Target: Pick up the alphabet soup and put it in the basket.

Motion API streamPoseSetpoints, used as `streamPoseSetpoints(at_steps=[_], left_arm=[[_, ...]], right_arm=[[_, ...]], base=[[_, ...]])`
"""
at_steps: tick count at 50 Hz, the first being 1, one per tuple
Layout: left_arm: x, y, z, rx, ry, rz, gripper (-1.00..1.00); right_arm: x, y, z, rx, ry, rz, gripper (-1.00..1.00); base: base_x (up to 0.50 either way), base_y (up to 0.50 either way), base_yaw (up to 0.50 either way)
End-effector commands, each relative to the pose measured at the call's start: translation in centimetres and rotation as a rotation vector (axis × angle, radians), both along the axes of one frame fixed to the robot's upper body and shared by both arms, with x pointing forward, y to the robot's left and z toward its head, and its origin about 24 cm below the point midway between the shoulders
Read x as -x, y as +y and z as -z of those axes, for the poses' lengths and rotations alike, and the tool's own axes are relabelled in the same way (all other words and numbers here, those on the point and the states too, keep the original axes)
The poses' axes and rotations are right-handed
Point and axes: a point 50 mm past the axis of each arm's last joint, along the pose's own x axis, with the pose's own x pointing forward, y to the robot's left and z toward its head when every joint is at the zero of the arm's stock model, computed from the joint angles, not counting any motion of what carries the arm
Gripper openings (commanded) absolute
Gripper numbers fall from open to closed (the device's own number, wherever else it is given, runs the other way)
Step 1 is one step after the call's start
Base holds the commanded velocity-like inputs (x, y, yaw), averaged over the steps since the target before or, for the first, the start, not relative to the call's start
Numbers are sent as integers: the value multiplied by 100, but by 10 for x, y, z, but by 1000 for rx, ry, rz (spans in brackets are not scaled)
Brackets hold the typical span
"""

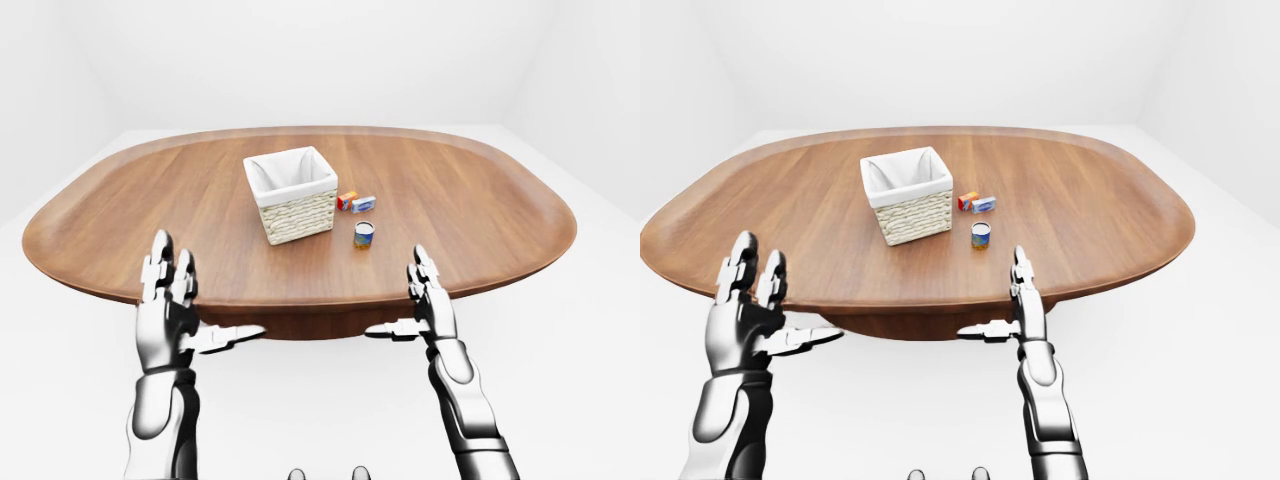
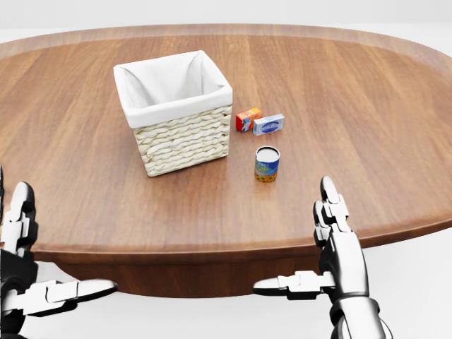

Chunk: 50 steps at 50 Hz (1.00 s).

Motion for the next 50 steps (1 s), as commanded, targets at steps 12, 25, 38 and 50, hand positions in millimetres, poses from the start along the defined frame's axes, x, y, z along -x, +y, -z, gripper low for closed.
streamPoseSetpoints(at_steps=[12, 25, 38, 50], left_arm=[[83, 19, -68, -1, -335, -43, 100], [72, 12, -61, -44, -282, -13, 100], [71, 8, -57, -69, -248, 8, 100], [66, 5, -50, -86, -206, 23, 100]], right_arm=[[2, -4, -5, -17, -12, 3, 100], [3, -4, -7, -21, -13, -5, 100], [3, -3, -5, -22, -11, -12, 100], [3, -2, -4, -21, -10, -15, 100]], base=[[22, 0, 0], [33, 0, 0], [33, 0, 0], [33, 0, 0]])
